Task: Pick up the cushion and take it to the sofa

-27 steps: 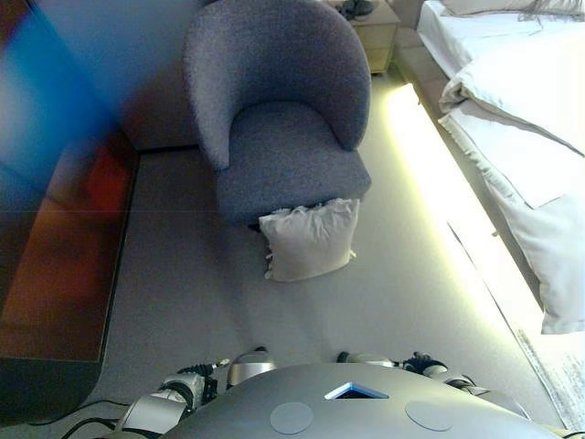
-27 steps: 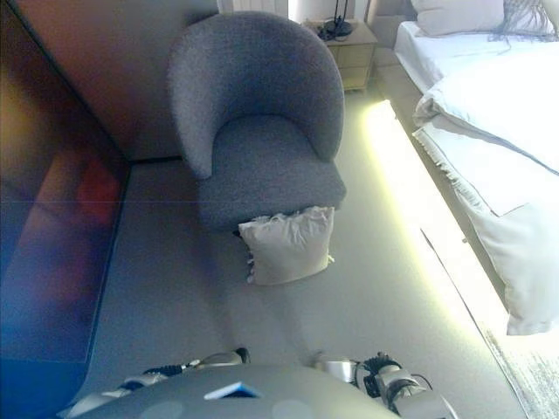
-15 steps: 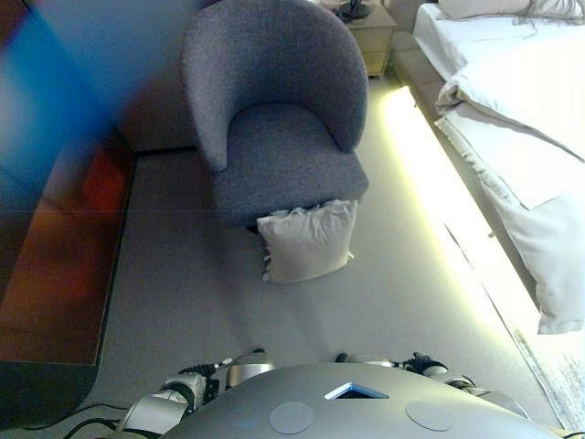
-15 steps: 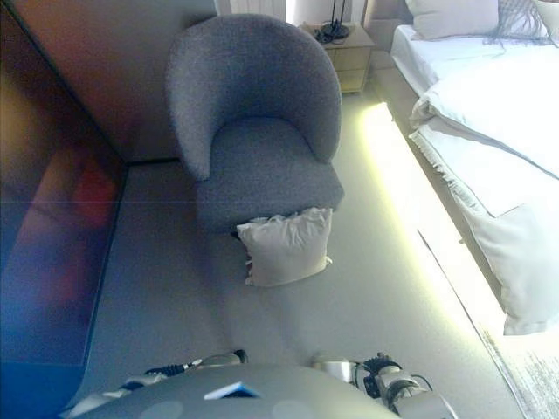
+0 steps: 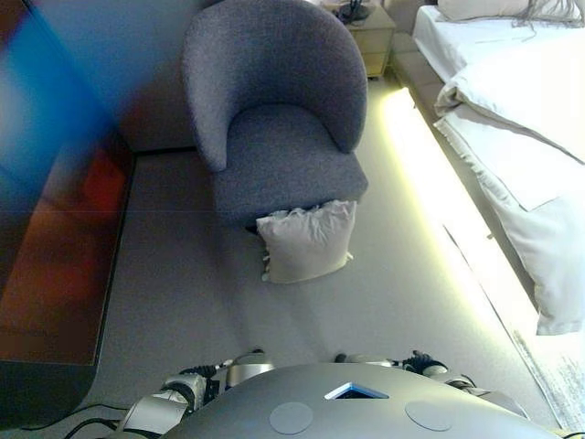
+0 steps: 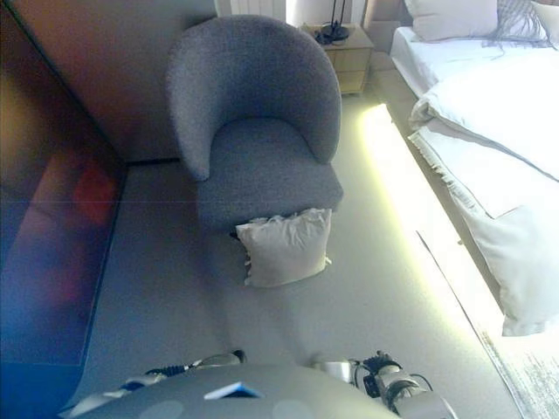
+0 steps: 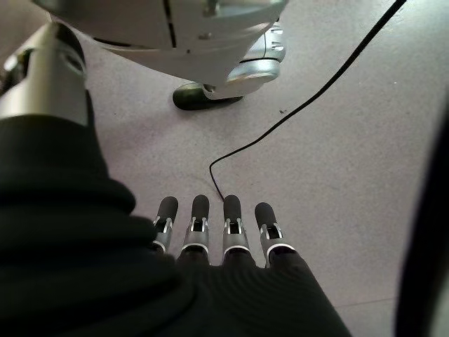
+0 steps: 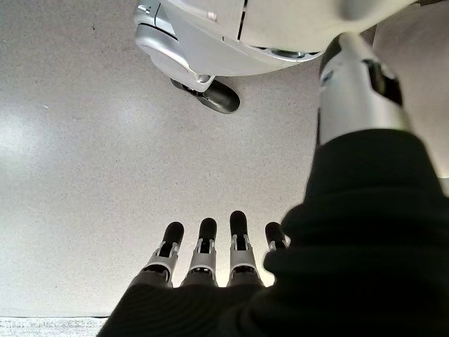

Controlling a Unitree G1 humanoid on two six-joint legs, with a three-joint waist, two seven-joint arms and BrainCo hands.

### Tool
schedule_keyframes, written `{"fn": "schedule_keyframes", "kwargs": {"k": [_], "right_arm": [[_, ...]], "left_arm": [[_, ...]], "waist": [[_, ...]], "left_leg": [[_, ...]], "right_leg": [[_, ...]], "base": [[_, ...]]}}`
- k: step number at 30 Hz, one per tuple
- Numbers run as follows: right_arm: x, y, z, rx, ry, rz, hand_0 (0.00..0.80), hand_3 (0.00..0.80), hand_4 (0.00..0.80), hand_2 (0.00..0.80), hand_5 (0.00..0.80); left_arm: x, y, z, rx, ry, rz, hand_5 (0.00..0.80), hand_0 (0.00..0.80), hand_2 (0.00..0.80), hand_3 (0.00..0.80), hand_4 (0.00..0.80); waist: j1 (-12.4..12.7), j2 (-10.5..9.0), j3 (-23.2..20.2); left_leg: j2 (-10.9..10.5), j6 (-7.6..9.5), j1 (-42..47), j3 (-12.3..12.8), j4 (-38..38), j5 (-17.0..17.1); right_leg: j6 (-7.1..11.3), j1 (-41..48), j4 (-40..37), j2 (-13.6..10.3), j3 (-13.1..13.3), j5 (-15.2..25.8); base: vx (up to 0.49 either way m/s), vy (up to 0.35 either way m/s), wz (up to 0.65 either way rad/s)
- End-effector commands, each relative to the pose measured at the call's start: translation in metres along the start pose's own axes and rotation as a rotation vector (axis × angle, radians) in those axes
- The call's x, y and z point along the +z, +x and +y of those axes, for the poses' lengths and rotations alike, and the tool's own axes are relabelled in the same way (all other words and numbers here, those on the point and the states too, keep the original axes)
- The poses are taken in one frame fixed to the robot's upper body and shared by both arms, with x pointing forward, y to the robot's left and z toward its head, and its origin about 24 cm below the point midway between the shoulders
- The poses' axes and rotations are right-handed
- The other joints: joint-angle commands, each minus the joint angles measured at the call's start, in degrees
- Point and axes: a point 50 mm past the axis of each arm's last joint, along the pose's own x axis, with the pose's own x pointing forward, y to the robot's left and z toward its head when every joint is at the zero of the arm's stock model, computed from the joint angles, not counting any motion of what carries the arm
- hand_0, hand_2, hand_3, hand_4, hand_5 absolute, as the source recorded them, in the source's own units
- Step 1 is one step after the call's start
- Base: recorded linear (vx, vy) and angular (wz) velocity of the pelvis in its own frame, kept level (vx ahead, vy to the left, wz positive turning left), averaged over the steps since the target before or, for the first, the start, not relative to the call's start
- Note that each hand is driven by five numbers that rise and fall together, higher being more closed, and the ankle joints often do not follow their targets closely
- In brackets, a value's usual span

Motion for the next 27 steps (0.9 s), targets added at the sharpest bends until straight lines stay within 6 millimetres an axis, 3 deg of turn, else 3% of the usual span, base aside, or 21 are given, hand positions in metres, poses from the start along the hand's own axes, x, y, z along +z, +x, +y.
{"fn": "schedule_keyframes", "kwargs": {"k": [1,4,7,8,11,13,16,22,25,27], "right_arm": [[0.032,0.0,-0.012,-0.036,-0.034,-0.068,0.0,0.0,0.0,0.0,0.0],[0.042,0.0,-0.018,-0.047,-0.026,-0.087,0.0,0.0,0.0,0.0,0.0],[0.044,0.0,-0.022,-0.049,-0.034,-0.086,0.0,0.0,0.0,0.0,0.0],[0.044,0.0,-0.024,-0.047,-0.035,-0.084,0.0,0.0,0.0,0.0,0.0],[0.04,0.001,-0.026,-0.059,-0.034,-0.081,0.0,0.0,0.0,0.0,0.0],[0.036,0.001,-0.027,-0.063,-0.031,-0.075,0.0,0.0,0.0,0.0,0.0],[0.03,0.001,-0.026,-0.063,-0.043,-0.056,0.0,0.0,0.0,0.0,0.0],[0.02,0.002,-0.023,-0.059,-0.051,0.004,0.0,0.0,0.0,0.0,0.0],[0.018,0.002,-0.023,-0.059,-0.042,0.018,0.0,0.0,0.0,0.0,0.0],[0.018,0.002,-0.02,-0.052,-0.019,0.02,0.0,0.0,0.0,0.0,0.0]], "left_arm": [[0.018,-0.002,0.005,0.038,-0.031,-0.02,0.0,0.0,0.0,0.0,0.0],[0.02,-0.002,0.003,0.018,-0.064,-0.041,0.0,0.0,0.0,0.0,0.0],[0.017,-0.002,0.001,0.002,-0.107,-0.022,0.0,0.0,0.0,0.0,0.0],[0.013,-0.001,0.001,0.0,-0.117,-0.018,0.0,0.0,0.0,0.0,0.0],[0.007,0.0,-0.001,-0.011,-0.115,-0.01,0.0,0.0,0.0,0.0,0.0],[0.004,0.0,-0.001,-0.017,-0.103,-0.006,0.0,0.0,0.0,0.0,0.0],[-0.004,0.0,-0.006,-0.037,-0.097,0.008,0.0,0.0,0.0,0.0,0.0],[-0.014,0.001,-0.007,-0.021,-0.127,0.049,0.0,0.0,0.0,0.0,0.0],[-0.014,0.001,-0.004,-0.019,-0.119,0.055,0.0,0.0,0.0,0.0,0.0],[-0.011,0.002,0.0,-0.017,-0.097,0.042,0.0,0.0,0.0,0.0,0.0]], "waist": [[0.88,-3.66,4.3],[2.03,-5.34,7.29],[3.04,-4.89,8.57],[4.22,-3.6,9.06],[5.74,-1.26,8.97],[6.72,-0.39,8.62],[8.7,0.83,7.28],[10.62,1.55,5.44],[10.2,0.92,4.61],[10.16,-0.12,3.78]], "left_leg": [[-0.85,2.6,-2.65,0.58,11.18,-6.72],[1.34,2.92,-11.02,0.15,27.58,-3.62],[0.45,3.61,-14.64,-0.86,30.21,-2.9],[-0.82,3.13,-16.77,-1.18,26.44,-0.93],[-1.01,1.34,-18.31,0.57,17.07,3.91],[-1.22,0.56,-19.03,1.09,11.83,7.14],[-0.87,-0.6,-21.13,0.54,4.47,12.42],[1.04,-1.48,-23.33,-0.94,1.2,12.93],[1.31,0.11,-22.38,1.69,2.27,10.02],[0.11,2.19,-22.89,2.05,6.14,7.88]], "right_leg": [[-1.07,-3.51,4.44,0.12,1.89,-0.62],[-3.26,-4.26,6.48,-0.46,2.08,-0.43],[-3.77,-3.6,7.74,0.21,3.21,-1.29],[-3.54,-2.19,7.85,1.48,4.22,-2.56],[-3.03,1.85,6.47,3.51,5.44,-4.88],[-2.93,4.63,5.72,4.2,6.03,-6.22],[-3.25,9.91,4.91,5.21,9.44,-9.64],[-2.97,14.58,6.69,3.97,13.18,-16.39],[-1.49,15.26,9.51,1.39,11.94,-17.18],[0.37,15.1,13.93,-0.56,11.51,-13.8]], "base": [[-0.059,-0.212,0.02],[-0.041,-0.218,-0.04],[0.078,-0.057,-0.23],[0.18,0.034,-0.21],[0.333,0.054,-0.14],[0.389,0.062,-0.27],[0.48,0.082,-0.15],[0.532,0.132,-0.17],[0.49,0.229,-0.63],[0.445,0.232,-0.67]]}}
